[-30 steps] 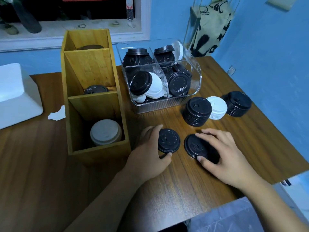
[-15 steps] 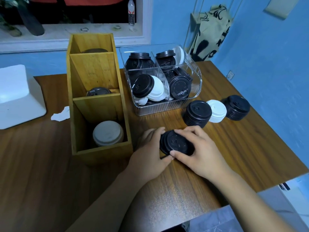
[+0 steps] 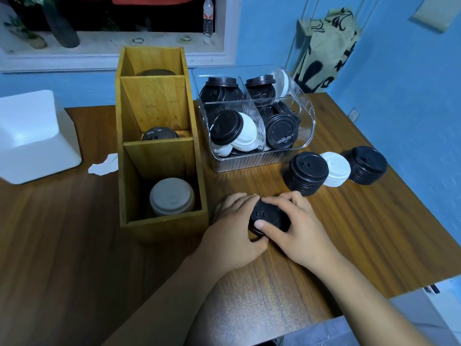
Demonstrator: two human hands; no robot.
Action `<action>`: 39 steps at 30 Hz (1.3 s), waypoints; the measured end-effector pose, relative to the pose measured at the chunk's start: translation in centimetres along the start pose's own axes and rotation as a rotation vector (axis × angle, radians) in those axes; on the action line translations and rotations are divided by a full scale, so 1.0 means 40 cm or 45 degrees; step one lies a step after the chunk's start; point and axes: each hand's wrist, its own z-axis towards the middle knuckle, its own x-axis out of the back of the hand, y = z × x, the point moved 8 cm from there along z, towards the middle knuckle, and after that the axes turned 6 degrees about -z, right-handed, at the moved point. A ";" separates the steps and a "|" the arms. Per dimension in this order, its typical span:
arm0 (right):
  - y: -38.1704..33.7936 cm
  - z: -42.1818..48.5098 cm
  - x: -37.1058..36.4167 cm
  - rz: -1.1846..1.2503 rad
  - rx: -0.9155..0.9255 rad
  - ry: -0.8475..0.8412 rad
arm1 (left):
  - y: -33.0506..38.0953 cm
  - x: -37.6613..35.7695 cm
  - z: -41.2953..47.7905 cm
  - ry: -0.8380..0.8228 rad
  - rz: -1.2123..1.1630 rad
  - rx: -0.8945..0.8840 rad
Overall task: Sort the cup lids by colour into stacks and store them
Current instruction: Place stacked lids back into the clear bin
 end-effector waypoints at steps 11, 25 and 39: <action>-0.040 0.072 0.057 0.051 0.056 -0.144 | -0.008 -0.004 0.007 0.047 -0.011 -0.037; -0.172 0.405 0.064 0.346 -0.357 0.166 | -0.017 -0.008 0.011 0.033 0.029 0.012; -0.081 0.126 0.155 1.267 -0.466 0.374 | -0.013 -0.001 0.004 0.071 0.047 0.012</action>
